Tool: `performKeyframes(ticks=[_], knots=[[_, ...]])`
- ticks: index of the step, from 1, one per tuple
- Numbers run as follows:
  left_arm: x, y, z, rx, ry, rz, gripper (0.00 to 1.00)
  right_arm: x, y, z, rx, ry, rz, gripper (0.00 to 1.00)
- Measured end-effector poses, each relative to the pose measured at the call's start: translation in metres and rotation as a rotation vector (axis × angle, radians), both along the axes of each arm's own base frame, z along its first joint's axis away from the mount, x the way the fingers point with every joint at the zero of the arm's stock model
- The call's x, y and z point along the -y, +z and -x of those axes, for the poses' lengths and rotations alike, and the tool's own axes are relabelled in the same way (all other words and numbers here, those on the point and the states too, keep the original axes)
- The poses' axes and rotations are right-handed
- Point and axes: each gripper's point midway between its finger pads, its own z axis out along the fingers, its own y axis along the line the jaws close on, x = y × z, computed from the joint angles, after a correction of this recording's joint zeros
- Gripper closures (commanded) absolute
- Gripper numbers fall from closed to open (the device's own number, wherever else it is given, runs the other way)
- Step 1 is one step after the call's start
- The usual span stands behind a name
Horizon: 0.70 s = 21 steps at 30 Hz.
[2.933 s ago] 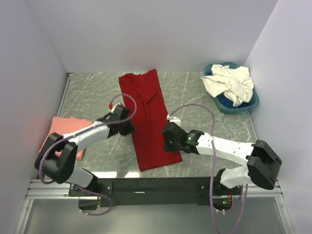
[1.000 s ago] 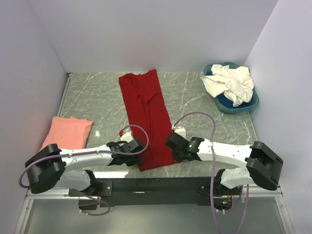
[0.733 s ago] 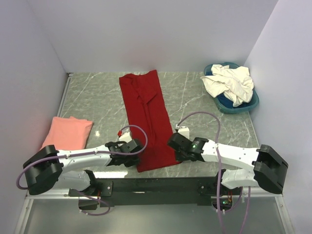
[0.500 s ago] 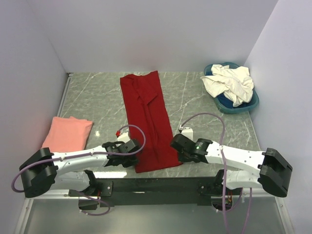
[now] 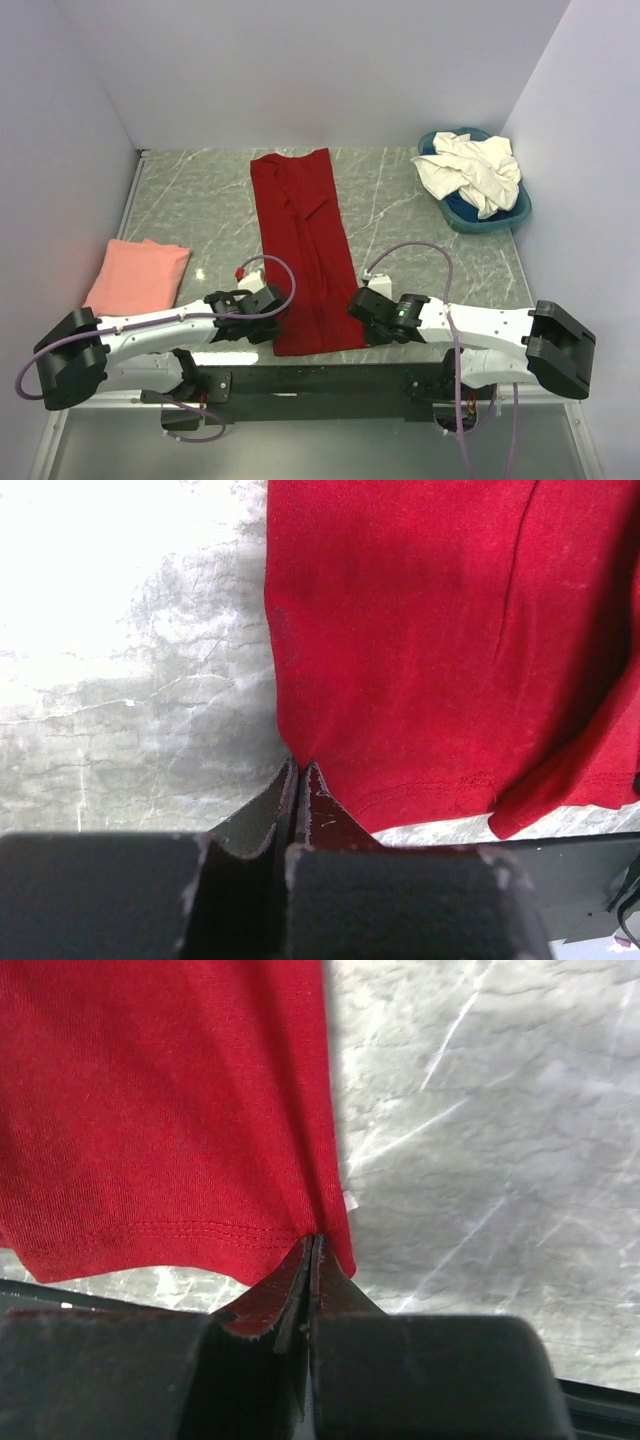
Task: Fold and stack the t-shirts
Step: Fold the tshirt
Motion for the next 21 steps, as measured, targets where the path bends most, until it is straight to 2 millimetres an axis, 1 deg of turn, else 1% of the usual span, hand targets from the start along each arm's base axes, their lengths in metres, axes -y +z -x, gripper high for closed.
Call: performKeyframes(ticks=[1, 3, 4, 5, 6, 7, 9, 10, 15, 18, 21], knots=[[-0.001, 0.001, 0.000, 0.001, -0.001, 0.000, 0.94, -0.001, 0.000, 0.001, 0.000, 0.005, 0.000, 0.90], [-0.002, 0.002, 0.001, 0.002, -0.008, -0.003, 0.89, -0.002, 0.000, 0.002, 0.001, 0.005, 0.003, 0.82], [-0.002, 0.002, 0.001, 0.004, -0.013, -0.004, 0.84, -0.001, 0.002, 0.002, 0.004, 0.001, 0.008, 0.79], [-0.003, 0.002, 0.001, 0.005, -0.015, -0.005, 0.82, -0.001, 0.004, 0.001, 0.008, -0.003, 0.012, 0.73], [-0.003, 0.003, 0.002, 0.005, -0.017, -0.006, 0.79, -0.001, 0.006, 0.000, 0.012, -0.008, 0.014, 0.71], [-0.004, 0.004, 0.002, 0.006, -0.017, -0.005, 0.74, -0.001, 0.010, -0.001, 0.018, -0.009, 0.011, 0.71], [-0.005, 0.006, 0.002, 0.010, -0.019, -0.002, 0.70, -0.003, 0.020, -0.004, 0.035, -0.011, -0.007, 0.71], [-0.005, 0.008, 0.002, 0.014, -0.019, 0.003, 0.66, -0.005, 0.027, -0.005, 0.049, -0.012, -0.026, 0.71], [-0.005, 0.018, 0.002, 0.029, -0.018, 0.024, 0.61, -0.025, 0.063, -0.016, 0.111, 0.012, -0.129, 0.71], [-0.005, 0.025, 0.001, 0.039, -0.016, 0.035, 0.60, -0.043, 0.073, -0.019, 0.123, 0.052, -0.137, 0.71], [-0.004, 0.030, -0.001, 0.052, -0.013, 0.046, 0.59, -0.064, 0.073, -0.018, 0.117, 0.103, -0.131, 0.71]])
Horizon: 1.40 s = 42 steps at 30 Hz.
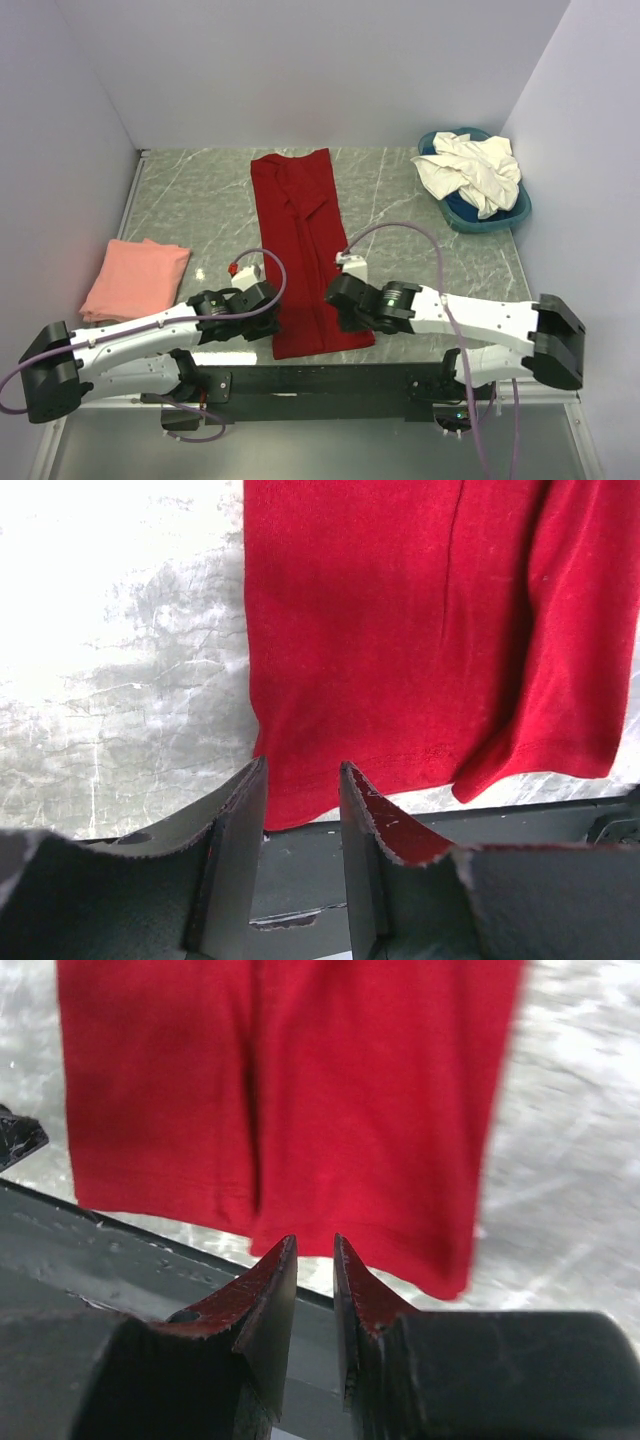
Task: Fold and stack the t-shirts
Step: Fold the tshirt
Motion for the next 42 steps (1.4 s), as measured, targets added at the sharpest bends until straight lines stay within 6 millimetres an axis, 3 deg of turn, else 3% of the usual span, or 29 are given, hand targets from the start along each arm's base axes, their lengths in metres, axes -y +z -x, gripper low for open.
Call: performKeyframes(ticks=[8, 22, 30, 36, 42], knots=[[-0.002, 0.007, -0.002, 0.022, 0.015, 0.017, 0.58, -0.030, -0.022, 0.010, -0.033, 0.089, 0.056, 0.66], [-0.006, 0.011, -0.006, 0.038, 0.033, 0.027, 0.59, -0.045, -0.058, 0.021, -0.092, 0.134, 0.108, 0.66], [-0.006, 0.012, -0.008, 0.038, 0.042, 0.032, 0.59, -0.046, -0.059, 0.021, -0.093, 0.140, 0.115, 0.99], [-0.004, 0.012, -0.010, 0.039, 0.044, 0.045, 0.59, -0.044, -0.057, 0.023, -0.093, 0.168, 0.132, 1.00], [-0.004, 0.009, -0.009, 0.035, 0.041, 0.047, 0.60, -0.055, -0.049, 0.027, -0.096, 0.215, 0.103, 1.00]])
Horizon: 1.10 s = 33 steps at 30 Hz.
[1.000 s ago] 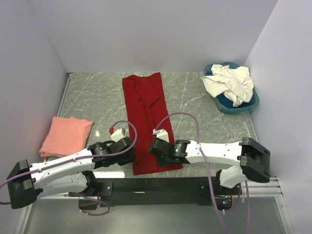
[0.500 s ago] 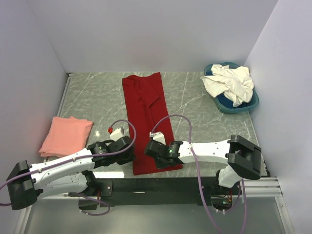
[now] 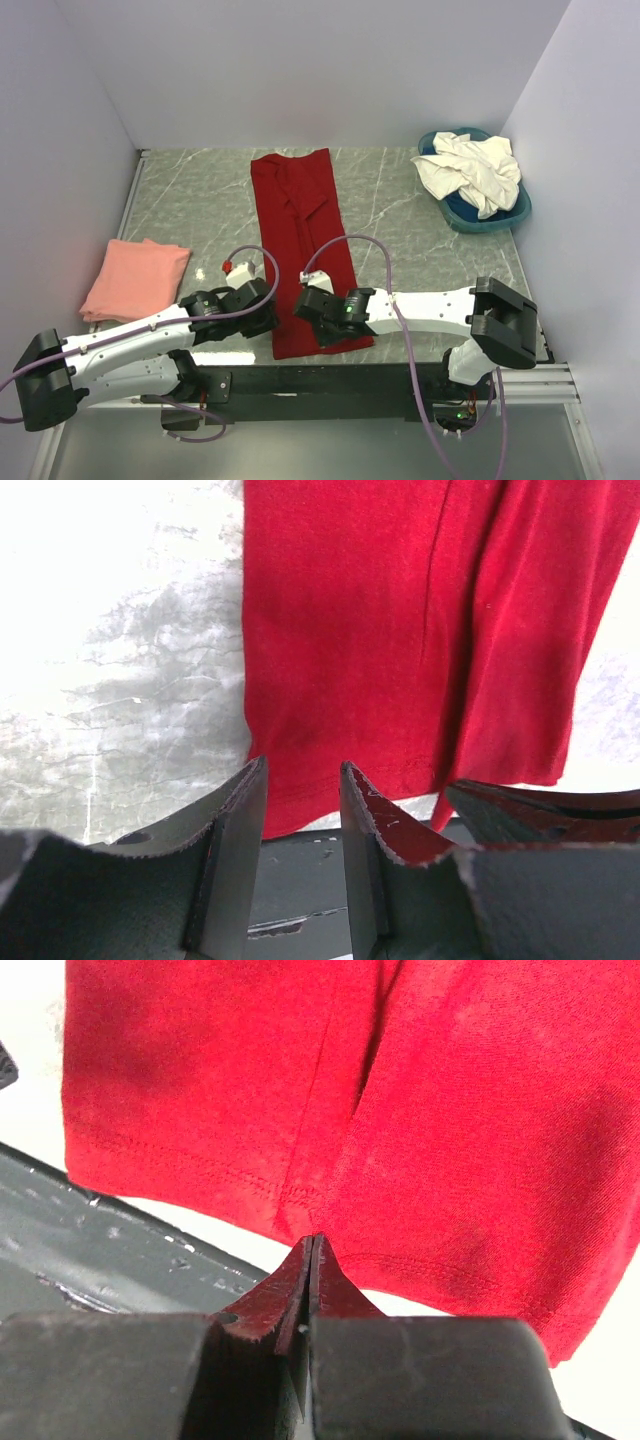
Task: Fold and stack the t-shirts
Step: Fold the tshirt
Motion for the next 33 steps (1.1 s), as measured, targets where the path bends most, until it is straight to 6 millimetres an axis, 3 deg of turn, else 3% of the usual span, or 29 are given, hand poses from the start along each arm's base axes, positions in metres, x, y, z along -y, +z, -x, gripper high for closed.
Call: performKeyframes(ticks=[6, 7, 11, 18, 22, 28, 33], knots=[[0.003, -0.004, 0.004, -0.021, -0.014, 0.013, 0.59, -0.003, -0.003, 0.005, -0.026, 0.017, -0.002, 0.99], [0.003, -0.006, 0.005, -0.028, -0.017, 0.013, 0.59, -0.002, -0.004, 0.005, -0.028, 0.018, 0.000, 0.96], [0.005, -0.015, 0.009, -0.054, -0.031, 0.011, 0.59, -0.003, -0.004, 0.006, -0.036, 0.020, -0.002, 0.68], [0.003, -0.033, 0.021, -0.104, -0.046, 0.025, 0.59, 0.001, 0.018, 0.003, -0.018, -0.022, -0.087, 0.63], [-0.001, -0.050, 0.032, -0.149, -0.045, 0.035, 0.60, 0.026, 0.033, -0.010, 0.007, -0.112, -0.171, 0.63], [0.010, -0.050, 0.033, -0.156, -0.043, 0.100, 0.62, 0.086, 0.025, -0.050, 0.019, -0.334, -0.235, 0.63], [0.013, -0.053, 0.037, -0.178, -0.023, 0.126, 0.79, 0.101, 0.029, -0.064, 0.040, -0.394, -0.286, 0.63]])
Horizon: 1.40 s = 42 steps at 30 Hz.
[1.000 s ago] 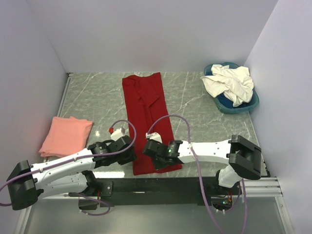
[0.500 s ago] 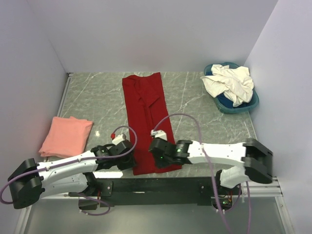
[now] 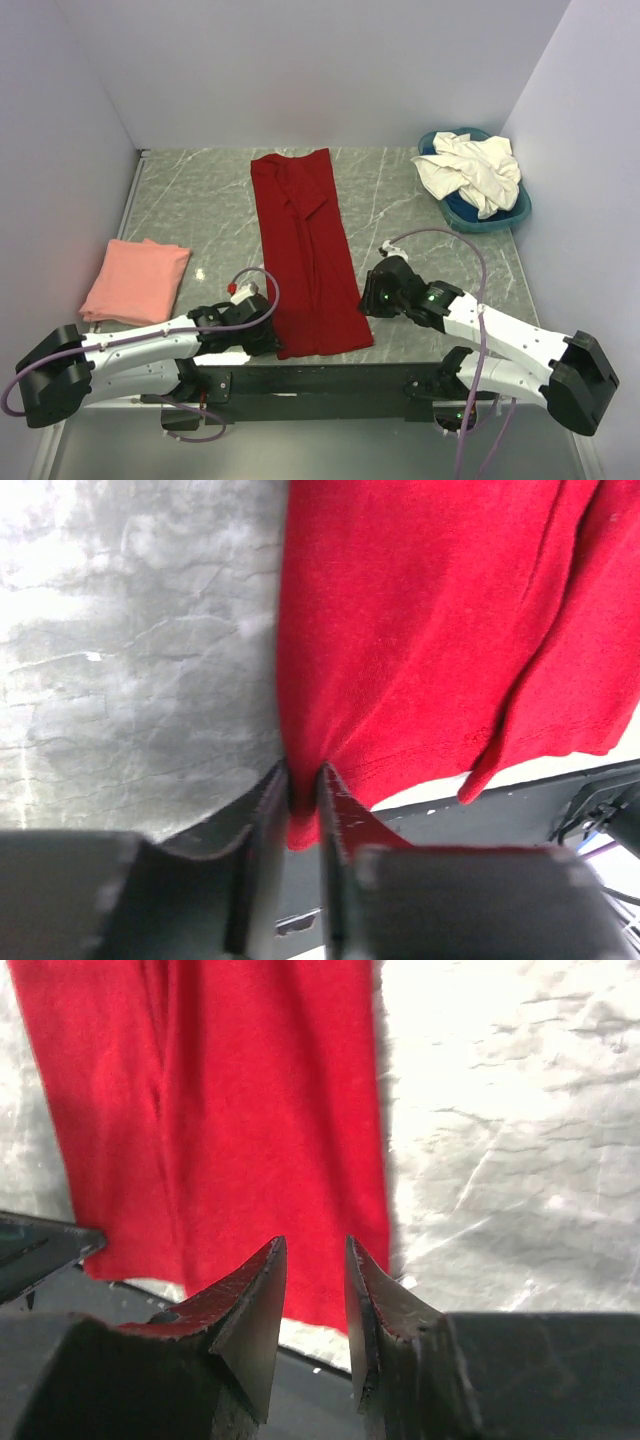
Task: Fold and stack the t-shirts
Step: Fold the tshirt
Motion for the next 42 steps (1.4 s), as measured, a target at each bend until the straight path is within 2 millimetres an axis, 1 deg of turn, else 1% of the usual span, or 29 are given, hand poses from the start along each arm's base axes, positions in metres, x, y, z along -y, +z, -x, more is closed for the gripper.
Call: performKeyframes(ticks=[1, 2, 4, 6, 8, 10, 13, 16, 19, 20, 22, 23, 26, 30, 32, 33, 39, 42], knots=[[0.000, -0.001, 0.001, -0.004, 0.003, 0.000, 0.83, 0.002, -0.001, -0.001, 0.002, -0.007, -0.012, 0.63], [-0.001, -0.001, 0.001, -0.006, 0.005, 0.000, 0.89, 0.004, -0.006, 0.000, -0.003, -0.012, -0.023, 0.63], [-0.003, -0.002, 0.002, -0.011, 0.011, -0.004, 0.94, 0.009, -0.017, 0.005, -0.031, -0.020, -0.028, 0.63], [-0.008, 0.000, 0.004, -0.012, 0.020, -0.012, 0.96, 0.015, -0.030, 0.013, -0.071, -0.019, -0.022, 0.63], [-0.016, 0.003, 0.004, -0.001, 0.040, -0.025, 0.97, 0.016, -0.037, 0.021, -0.102, -0.014, -0.023, 0.63], [-0.025, 0.009, 0.004, 0.017, 0.061, -0.032, 0.98, 0.016, -0.040, 0.025, -0.120, -0.007, -0.031, 0.63], [-0.029, 0.017, 0.001, 0.049, 0.079, -0.018, 0.98, 0.012, -0.042, 0.029, -0.135, 0.009, -0.052, 0.63], [-0.031, 0.016, 0.000, 0.048, 0.090, -0.028, 0.96, 0.009, -0.046, 0.036, -0.154, 0.034, -0.078, 0.63], [-0.033, 0.006, 0.002, 0.021, 0.095, -0.063, 0.90, 0.008, -0.051, 0.043, -0.178, 0.054, -0.092, 0.63], [-0.033, 0.003, 0.003, 0.014, 0.095, -0.068, 0.82, 0.008, -0.052, 0.045, -0.183, 0.058, -0.096, 0.63], [-0.035, -0.004, 0.005, 0.003, 0.100, -0.071, 0.74, 0.007, -0.056, 0.048, -0.194, 0.064, -0.105, 0.63], [-0.033, -0.002, 0.004, 0.005, 0.105, -0.054, 0.66, 0.006, -0.055, 0.049, -0.191, 0.066, -0.116, 0.63], [-0.031, 0.001, 0.004, 0.014, 0.111, -0.022, 0.57, 0.005, -0.055, 0.049, -0.182, 0.059, -0.137, 0.62], [-0.031, 0.003, 0.004, 0.020, 0.120, 0.000, 0.54, 0.005, -0.052, 0.051, -0.175, 0.047, -0.167, 0.63], [-0.031, 0.003, 0.004, 0.018, 0.127, 0.005, 0.49, 0.004, -0.048, 0.051, -0.169, 0.044, -0.186, 0.63], [-0.031, 0.003, 0.004, 0.017, 0.130, 0.008, 0.49, 0.003, -0.046, 0.050, -0.163, 0.044, -0.196, 0.63], [-0.031, 0.003, 0.005, 0.011, 0.138, 0.009, 0.52, 0.001, -0.043, 0.051, -0.159, 0.052, -0.209, 0.63], [-0.036, 0.003, 0.008, 0.003, 0.142, -0.005, 0.54, 0.000, -0.043, 0.053, -0.168, 0.060, -0.213, 0.63]])
